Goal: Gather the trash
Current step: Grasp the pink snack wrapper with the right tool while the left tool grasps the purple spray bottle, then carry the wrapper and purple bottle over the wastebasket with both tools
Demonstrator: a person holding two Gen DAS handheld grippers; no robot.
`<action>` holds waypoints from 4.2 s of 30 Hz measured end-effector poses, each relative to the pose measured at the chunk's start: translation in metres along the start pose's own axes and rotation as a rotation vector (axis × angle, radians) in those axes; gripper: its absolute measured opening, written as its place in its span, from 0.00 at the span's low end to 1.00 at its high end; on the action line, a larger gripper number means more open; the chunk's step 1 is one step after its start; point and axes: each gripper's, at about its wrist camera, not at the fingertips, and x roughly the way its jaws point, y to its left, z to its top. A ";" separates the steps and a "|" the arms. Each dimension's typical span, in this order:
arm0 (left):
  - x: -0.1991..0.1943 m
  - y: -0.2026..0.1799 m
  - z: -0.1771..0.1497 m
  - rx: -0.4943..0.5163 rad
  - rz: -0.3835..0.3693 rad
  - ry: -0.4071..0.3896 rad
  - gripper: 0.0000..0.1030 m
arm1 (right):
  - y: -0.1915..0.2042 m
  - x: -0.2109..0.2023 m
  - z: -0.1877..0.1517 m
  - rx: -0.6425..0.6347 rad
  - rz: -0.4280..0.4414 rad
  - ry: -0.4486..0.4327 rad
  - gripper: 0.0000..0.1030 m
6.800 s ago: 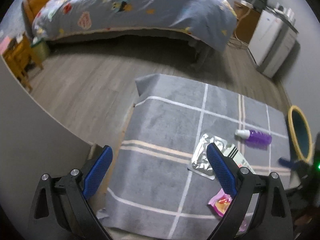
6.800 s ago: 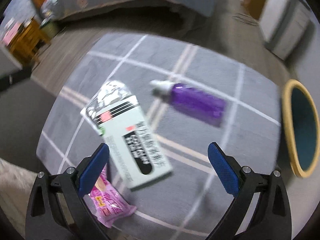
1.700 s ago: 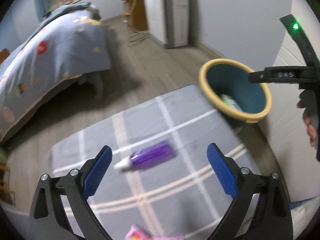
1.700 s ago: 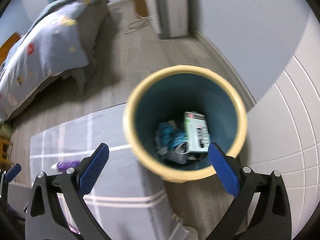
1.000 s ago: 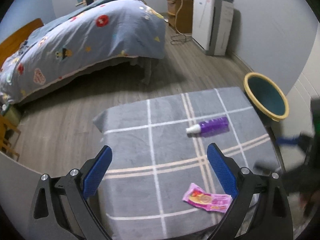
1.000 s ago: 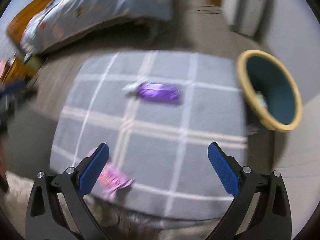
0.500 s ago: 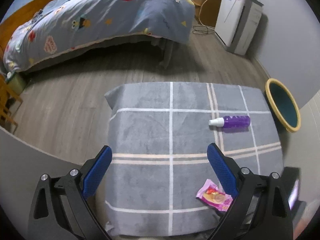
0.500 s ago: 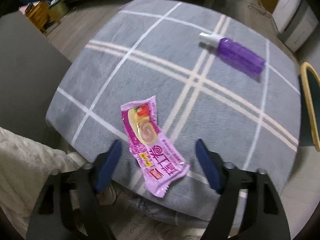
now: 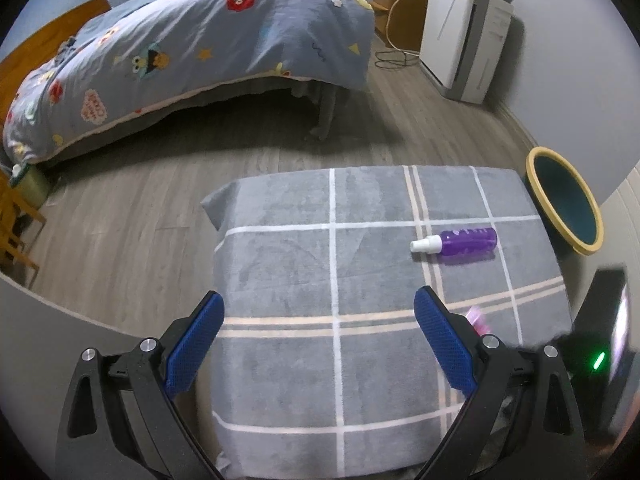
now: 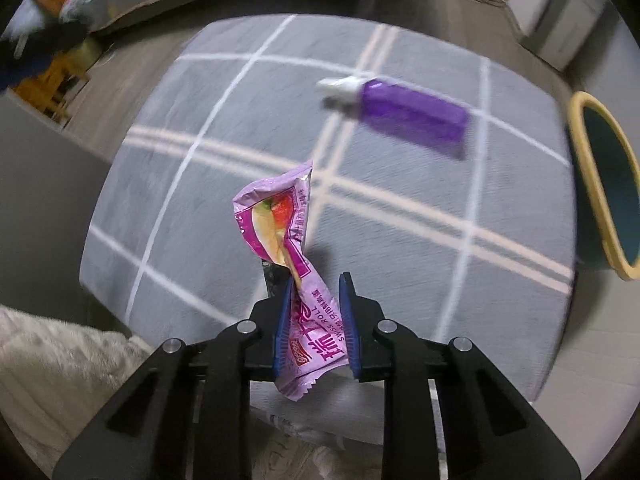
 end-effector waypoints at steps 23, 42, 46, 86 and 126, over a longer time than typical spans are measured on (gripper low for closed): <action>0.105 -0.109 0.018 0.349 -0.107 0.069 0.91 | -0.142 -0.030 0.044 0.245 -0.038 -0.071 0.22; 0.174 -0.189 0.027 0.592 -0.289 0.143 0.50 | -0.174 -0.010 0.041 0.298 0.004 -0.011 0.22; 0.175 -0.188 0.022 0.603 -0.291 0.159 0.36 | -0.169 -0.010 0.042 0.279 0.006 -0.012 0.22; 0.142 -0.132 -0.022 0.296 -0.179 0.173 0.32 | -0.119 0.042 0.051 0.106 -0.070 0.099 0.22; 0.070 -0.237 0.046 0.463 -0.200 0.038 0.33 | -0.269 -0.077 0.030 0.454 -0.038 -0.209 0.21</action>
